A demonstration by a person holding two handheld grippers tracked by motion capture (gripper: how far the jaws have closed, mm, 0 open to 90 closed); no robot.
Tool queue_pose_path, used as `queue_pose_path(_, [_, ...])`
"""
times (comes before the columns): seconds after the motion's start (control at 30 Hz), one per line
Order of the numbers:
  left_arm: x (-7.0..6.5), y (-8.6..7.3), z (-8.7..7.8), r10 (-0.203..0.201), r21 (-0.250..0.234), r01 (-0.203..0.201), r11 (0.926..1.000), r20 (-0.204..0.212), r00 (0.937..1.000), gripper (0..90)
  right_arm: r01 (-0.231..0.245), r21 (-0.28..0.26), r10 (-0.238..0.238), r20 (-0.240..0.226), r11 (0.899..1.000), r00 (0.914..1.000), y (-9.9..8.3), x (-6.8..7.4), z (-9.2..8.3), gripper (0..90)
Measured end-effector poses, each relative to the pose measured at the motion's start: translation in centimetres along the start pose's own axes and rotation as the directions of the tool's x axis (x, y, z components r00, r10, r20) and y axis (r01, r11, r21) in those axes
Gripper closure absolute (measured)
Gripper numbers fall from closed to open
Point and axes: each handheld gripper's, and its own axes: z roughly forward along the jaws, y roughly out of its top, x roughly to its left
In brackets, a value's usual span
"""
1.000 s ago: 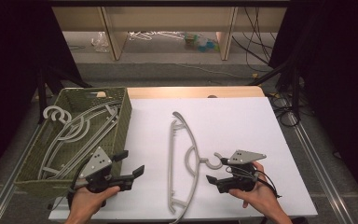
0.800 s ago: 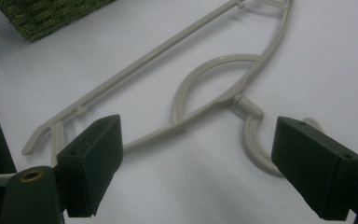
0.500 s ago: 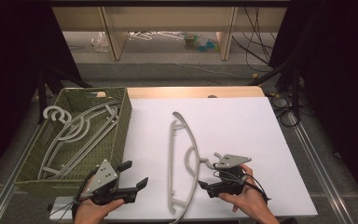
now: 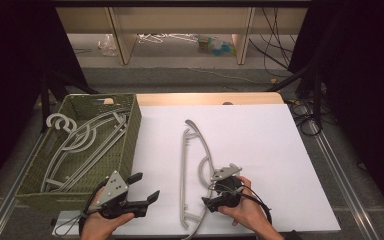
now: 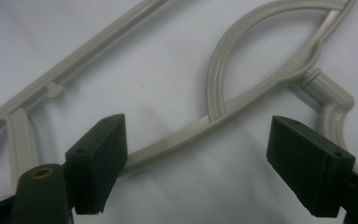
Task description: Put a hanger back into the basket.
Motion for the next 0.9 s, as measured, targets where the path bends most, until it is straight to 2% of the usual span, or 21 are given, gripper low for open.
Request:
queue_pose_path(0.07, [0.0, 0.0, 0.0, 0.005, 0.009, -0.005, 0.9999, -0.007, 1.0000, 21.8, -0.018, 0.024, 0.017, 0.024, 1.000, 0.9996, 0.3, 0.2, 0.5, 23.4])
queue_pose_path(0.13, [0.0, 0.0, 0.0, 0.005, 0.007, -0.005, 1.0000, -0.005, 1.0000, 21.8, -0.014, 0.028, 0.013, 0.022, 1.000, 0.9997, 0.4, 0.2, 0.8, 22.8])
queue_pose_path(0.17, [0.0, 0.0, 0.0, 0.005, 0.009, -0.004, 0.9999, -0.006, 1.0000, 21.8, 0.010, 0.032, -0.011, 0.034, 0.999, 0.9994, 0.5, 0.2, 0.9, 22.5])
queue_pose_path(0.23, [0.0, 0.0, 0.0, 0.005, 0.010, -0.005, 0.9999, -0.004, 1.0000, 21.8, 0.026, 0.063, -0.028, 0.043, 0.998, 0.9987, 0.7, 0.5, 1.0, 21.9])
queue_pose_path(0.3, [-0.1, 0.0, 0.1, 0.004, 0.011, -0.004, 0.9999, -0.005, 1.0000, 21.9, 0.004, 0.091, -0.008, 0.041, 0.996, 0.9991, 1.0, 0.6, 1.0, 22.0])
queue_pose_path(0.4, [-0.2, -0.1, 0.2, 0.010, 0.009, -0.010, 0.9999, 0.004, 0.9999, 21.9, 0.027, 0.106, -0.031, 0.037, 0.994, 0.9988, 1.2, 0.6, 1.0, 23.5])
queue_pose_path(0.5, [-0.3, 0.0, 0.1, 0.018, 0.021, -0.018, 0.9996, 0.001, 0.9998, 22.0, 0.027, 0.140, -0.031, 0.026, 0.990, 0.9992, 1.6, 0.4, 0.9, 26.7])
queue_pose_path(0.57, [-0.2, -0.1, 0.2, 0.015, 0.010, -0.015, 0.9998, 0.006, 0.9999, 22.1, 0.026, 0.159, -0.031, 0.024, 0.987, 0.9993, 1.8, 0.3, 0.9, 28.6])
queue_pose_path(0.6, [-0.2, 0.0, 0.0, 0.031, 0.015, -0.031, 0.9994, 0.000, 0.9995, 22.2, 0.028, 0.173, -0.031, 0.018, 0.985, 0.9994, 1.9, 0.2, 0.9, 29.1])
queue_pose_path(0.63, [-0.2, 0.0, 0.1, 0.017, 0.012, -0.017, 0.9998, -0.001, 0.9999, 22.3, 0.024, 0.191, -0.028, 0.016, 0.981, 0.9995, 2.2, 0.2, 1.0, 29.4])
queue_pose_path(0.7, [-0.2, -0.1, 0.1, 0.018, 0.015, -0.018, 0.9997, -0.004, 0.9998, 22.3, 0.036, 0.212, -0.040, 0.014, 0.977, 0.9991, 2.5, 0.1, 1.0, 30.0])
queue_pose_path(0.77, [-0.1, -0.1, 0.1, 0.019, 0.016, -0.019, 0.9997, -0.004, 0.9998, 22.3, 0.032, 0.219, -0.035, 0.011, 0.975, 0.9993, 2.5, 0.0, 1.0, 31.5])
queue_pose_path(0.9, [-0.2, -0.1, 0.1, 0.021, 0.020, -0.021, 0.9996, -0.002, 0.9998, 22.3, 0.065, 0.227, -0.067, 0.001, 0.972, 0.9978, 2.6, -0.2, 0.9, 36.7])
